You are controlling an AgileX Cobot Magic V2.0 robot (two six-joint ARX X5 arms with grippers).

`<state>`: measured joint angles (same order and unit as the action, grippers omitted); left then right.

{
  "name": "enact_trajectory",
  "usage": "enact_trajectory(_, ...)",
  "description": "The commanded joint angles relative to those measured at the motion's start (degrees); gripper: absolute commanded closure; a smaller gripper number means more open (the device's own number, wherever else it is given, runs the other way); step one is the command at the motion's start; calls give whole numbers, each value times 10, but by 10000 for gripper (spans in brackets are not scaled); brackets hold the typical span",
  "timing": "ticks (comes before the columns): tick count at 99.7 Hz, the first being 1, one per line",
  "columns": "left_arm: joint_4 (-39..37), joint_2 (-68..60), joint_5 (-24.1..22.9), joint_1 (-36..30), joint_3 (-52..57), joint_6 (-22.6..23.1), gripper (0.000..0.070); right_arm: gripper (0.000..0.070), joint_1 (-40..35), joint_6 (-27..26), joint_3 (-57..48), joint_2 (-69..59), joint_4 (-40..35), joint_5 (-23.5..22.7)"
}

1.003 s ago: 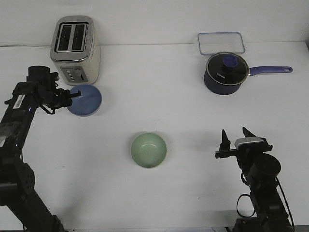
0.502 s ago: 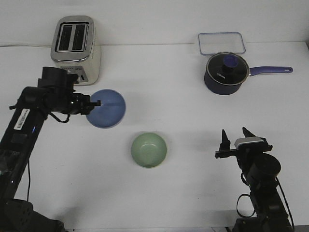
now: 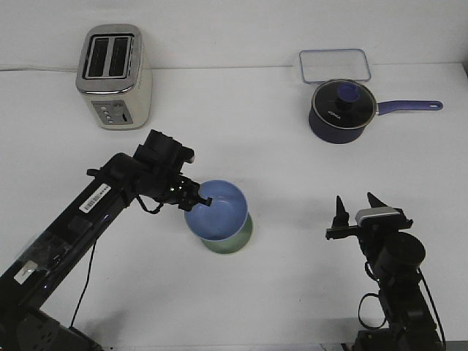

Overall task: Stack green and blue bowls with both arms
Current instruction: 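Lift the blue bowl with the left gripper over the green bowl, then lower the blue bowl into the green bowl and open the left gripper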

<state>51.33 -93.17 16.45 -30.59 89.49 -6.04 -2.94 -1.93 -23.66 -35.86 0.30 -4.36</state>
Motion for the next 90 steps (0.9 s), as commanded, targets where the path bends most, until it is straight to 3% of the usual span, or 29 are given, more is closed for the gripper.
enact_trajectory(1, -10, -9, 2, -14, 2, -14, 694, 207, 0, -6, -7, -2, 6, -1)
enact_trajectory(34, -17, -20, -32, -29, -8, -26, 694, 207, 0, -6, -7, -2, 6, -1)
enact_trajectory(90, -17, -59, -31, -28, -8, -26, 684, 207, 0, -6, -7, -2, 6, -1)
